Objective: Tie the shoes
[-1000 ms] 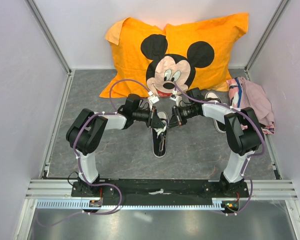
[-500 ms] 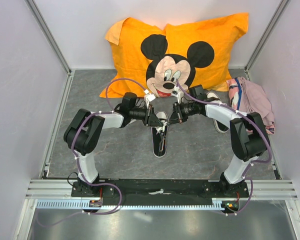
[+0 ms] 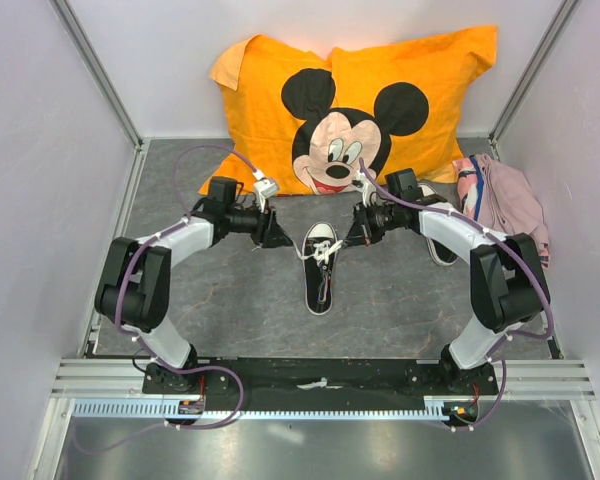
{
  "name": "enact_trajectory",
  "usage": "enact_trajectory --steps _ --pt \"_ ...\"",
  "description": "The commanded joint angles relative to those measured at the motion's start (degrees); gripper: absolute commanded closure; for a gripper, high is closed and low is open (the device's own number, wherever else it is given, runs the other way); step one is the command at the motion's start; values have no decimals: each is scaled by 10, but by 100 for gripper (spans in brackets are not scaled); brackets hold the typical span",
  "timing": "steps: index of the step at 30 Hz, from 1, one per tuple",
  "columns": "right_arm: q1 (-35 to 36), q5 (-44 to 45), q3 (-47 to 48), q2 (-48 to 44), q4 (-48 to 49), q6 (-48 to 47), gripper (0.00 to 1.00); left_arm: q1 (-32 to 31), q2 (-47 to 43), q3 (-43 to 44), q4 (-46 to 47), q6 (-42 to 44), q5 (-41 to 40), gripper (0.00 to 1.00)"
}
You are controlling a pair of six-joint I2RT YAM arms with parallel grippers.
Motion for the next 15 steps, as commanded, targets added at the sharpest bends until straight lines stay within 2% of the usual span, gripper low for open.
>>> enact_trajectory --steps 1,3,6,15 --pt "-1 22 4 -32 -11 -25 100 27 -12 51 -154 263 -79 49" --pt "-2 29 8 -32 -18 -26 100 26 -4 58 -149 327 -128 48" --pt "-2 41 13 -35 -28 -31 100 15 22 92 -168 377 -188 48" --pt "-1 65 17 -49 -51 -41 100 -47 99 122 -179 462 -313 48"
